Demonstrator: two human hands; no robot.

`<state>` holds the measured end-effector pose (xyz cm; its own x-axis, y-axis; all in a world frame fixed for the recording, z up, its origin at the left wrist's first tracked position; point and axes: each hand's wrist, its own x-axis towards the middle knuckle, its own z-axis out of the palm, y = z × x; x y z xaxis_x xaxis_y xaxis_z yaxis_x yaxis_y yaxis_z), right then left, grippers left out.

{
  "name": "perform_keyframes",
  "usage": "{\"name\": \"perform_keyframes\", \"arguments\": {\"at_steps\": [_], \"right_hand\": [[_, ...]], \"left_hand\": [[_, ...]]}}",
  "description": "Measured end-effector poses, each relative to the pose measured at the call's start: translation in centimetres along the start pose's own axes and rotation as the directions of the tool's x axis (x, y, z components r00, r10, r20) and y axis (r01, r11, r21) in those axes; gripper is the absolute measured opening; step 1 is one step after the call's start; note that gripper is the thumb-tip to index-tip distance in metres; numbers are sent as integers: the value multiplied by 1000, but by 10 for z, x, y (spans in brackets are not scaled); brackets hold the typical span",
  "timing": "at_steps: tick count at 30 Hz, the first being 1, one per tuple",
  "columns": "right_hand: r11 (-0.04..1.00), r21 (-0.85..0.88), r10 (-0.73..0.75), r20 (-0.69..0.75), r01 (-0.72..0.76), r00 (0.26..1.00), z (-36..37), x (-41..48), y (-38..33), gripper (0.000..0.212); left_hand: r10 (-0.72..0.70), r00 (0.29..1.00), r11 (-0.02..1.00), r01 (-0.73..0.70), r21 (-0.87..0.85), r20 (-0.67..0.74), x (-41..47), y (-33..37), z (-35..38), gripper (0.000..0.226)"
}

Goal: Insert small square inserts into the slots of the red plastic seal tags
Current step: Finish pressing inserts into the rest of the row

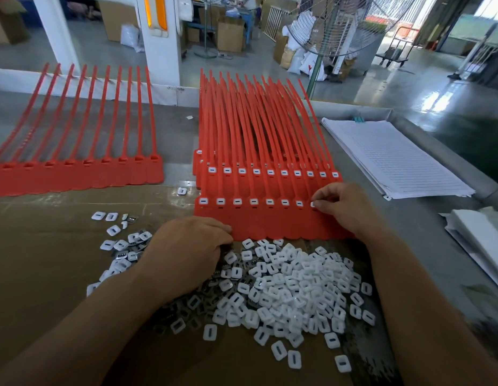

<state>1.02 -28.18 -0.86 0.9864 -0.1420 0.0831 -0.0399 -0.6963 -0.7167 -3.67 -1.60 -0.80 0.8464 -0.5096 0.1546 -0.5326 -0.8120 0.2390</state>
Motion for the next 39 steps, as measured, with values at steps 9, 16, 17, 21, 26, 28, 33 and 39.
{"name": "perform_keyframes", "arguments": {"at_steps": [9, 16, 17, 21, 26, 28, 33, 39], "right_hand": [[1000, 3, -10, -3, 10, 1000, 1, 0, 3, 25], [1000, 5, -18, 11, 18, 1000, -1, 1, 3, 26], [1000, 0, -19, 12, 19, 1000, -2, 2, 3, 26], [1000, 1, -17, 12, 17, 1000, -1, 3, 4, 27], [1000, 5, -16, 16, 15, 1000, -1, 3, 3, 25], [1000, -5, -16, 27, 16, 1000, -2, 3, 3, 19], [1000, 25, -17, 18, 17, 1000, 0, 4, 1, 19], [1000, 14, -11, -2, 11, 1000, 3, 3, 3, 22]], "left_hand": [[-1, 1000, 1000, 1, -9, -3, -1, 0, -1, 39], [-10, 1000, 1000, 10, -9, -16, -1, 0, -1, 38], [-10, 1000, 1000, 10, -9, -18, -1, 0, -1, 38], [-15, 1000, 1000, 15, -19, -20, -1, -1, -1, 37], [-17, 1000, 1000, 17, -19, -16, -1, -1, -1, 37], [-15, 1000, 1000, 15, -19, -13, -2, -1, -2, 38], [-10, 1000, 1000, 9, -23, -16, -2, -1, -4, 37], [-11, 1000, 1000, 10, -29, -19, -3, -2, -3, 37]]}}
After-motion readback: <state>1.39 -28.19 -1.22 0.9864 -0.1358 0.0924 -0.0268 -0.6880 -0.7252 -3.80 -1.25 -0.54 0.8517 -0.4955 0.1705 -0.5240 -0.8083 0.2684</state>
